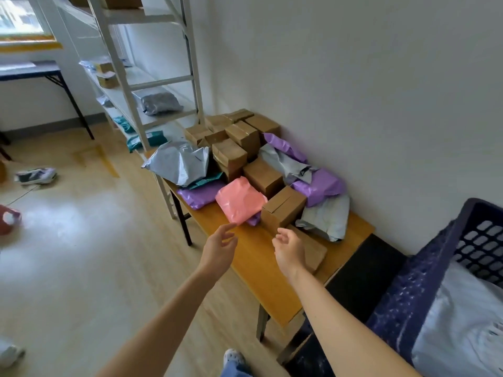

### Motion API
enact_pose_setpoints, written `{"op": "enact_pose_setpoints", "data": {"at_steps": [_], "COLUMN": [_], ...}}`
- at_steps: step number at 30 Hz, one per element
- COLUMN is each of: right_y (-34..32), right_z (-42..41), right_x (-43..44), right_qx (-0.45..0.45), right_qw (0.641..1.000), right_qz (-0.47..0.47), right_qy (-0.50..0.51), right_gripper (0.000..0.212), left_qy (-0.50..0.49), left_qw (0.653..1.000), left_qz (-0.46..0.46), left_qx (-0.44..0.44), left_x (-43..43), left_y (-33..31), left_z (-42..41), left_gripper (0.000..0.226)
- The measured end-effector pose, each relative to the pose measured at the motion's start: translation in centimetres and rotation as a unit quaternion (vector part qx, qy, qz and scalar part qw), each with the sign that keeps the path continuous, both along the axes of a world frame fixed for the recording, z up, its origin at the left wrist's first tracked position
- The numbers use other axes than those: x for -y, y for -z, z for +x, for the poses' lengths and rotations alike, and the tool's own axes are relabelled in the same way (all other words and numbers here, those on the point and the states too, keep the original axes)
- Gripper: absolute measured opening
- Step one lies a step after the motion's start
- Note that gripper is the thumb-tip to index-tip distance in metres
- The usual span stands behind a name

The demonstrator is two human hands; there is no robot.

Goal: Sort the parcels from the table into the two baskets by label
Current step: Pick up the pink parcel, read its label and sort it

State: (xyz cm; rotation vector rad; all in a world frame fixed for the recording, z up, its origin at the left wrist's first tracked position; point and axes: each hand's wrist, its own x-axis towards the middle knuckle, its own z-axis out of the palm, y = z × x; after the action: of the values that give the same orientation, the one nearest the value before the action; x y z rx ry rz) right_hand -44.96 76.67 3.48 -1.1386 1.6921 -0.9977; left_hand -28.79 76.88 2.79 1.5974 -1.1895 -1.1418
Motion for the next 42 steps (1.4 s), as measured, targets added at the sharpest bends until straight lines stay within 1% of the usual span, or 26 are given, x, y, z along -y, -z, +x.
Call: {"op": "enact_pose_setpoints", "data": {"at_steps": [7, 12, 15, 20, 23, 26, 29, 30, 33, 34, 39, 42], "right_y": [4.9, 6.7, 7.8, 9.1, 9.7, 10.4, 10.6, 10.8, 11.4, 11.6, 10.6, 9.7], "right_z": [4.2, 5.4, 6.4, 8.2, 9.4, 10.8, 12.0, 12.3, 12.8, 12.8, 13.3, 13.2], "right_x": [9.0, 13.3, 15.0, 17.6, 19.1, 20.5, 21.9, 22.2, 23.2, 23.4, 24.4, 24.6], "right_qx": [0.028, 0.009, 0.006, 0.007, 0.018, 0.025, 0.038, 0.043, 0.057, 0.066, 0.095, 0.13], "right_qw": [0.997, 0.993, 0.989, 0.981, 0.973, 0.958, 0.936, 0.928, 0.907, 0.901, 0.882, 0.876], "right_qz": [0.072, 0.119, 0.145, 0.173, 0.189, 0.212, 0.234, 0.237, 0.238, 0.24, 0.229, 0.234], "right_qy": [0.018, 0.006, 0.014, 0.083, 0.129, 0.19, 0.259, 0.283, 0.344, 0.354, 0.401, 0.401], "right_gripper": [0.034, 0.034, 0.034, 0.035, 0.036, 0.038, 0.039, 0.04, 0.04, 0.04, 0.035, 0.014], "left_qy": [0.015, 0.037, 0.061, 0.125, 0.176, 0.265, 0.36, 0.394, 0.501, 0.515, 0.543, 0.543], "left_qw": [0.996, 0.992, 0.991, 0.98, 0.97, 0.946, 0.909, 0.893, 0.824, 0.813, 0.791, 0.793], "left_qz": [0.059, 0.08, 0.081, 0.092, 0.09, 0.089, 0.077, 0.064, 0.015, 0.008, 0.005, 0.002], "left_qx": [0.061, 0.088, 0.089, 0.124, 0.143, 0.166, 0.196, 0.209, 0.263, 0.269, 0.281, 0.278], "left_x": [10.6, 15.9, 18.2, 22.6, 25.8, 28.2, 30.1, 30.6, 31.5, 31.6, 32.8, 33.1], "left_y": [3.7, 5.5, 6.7, 7.9, 9.0, 9.5, 9.3, 9.2, 9.2, 9.3, 10.7, 10.8], "left_z": [3.9, 5.7, 6.8, 8.2, 9.0, 10.4, 11.9, 12.3, 13.1, 13.1, 13.5, 13.5], "left_gripper": [0.03, 0.033, 0.036, 0.053, 0.057, 0.057, 0.057, 0.058, 0.061, 0.062, 0.063, 0.07]}}
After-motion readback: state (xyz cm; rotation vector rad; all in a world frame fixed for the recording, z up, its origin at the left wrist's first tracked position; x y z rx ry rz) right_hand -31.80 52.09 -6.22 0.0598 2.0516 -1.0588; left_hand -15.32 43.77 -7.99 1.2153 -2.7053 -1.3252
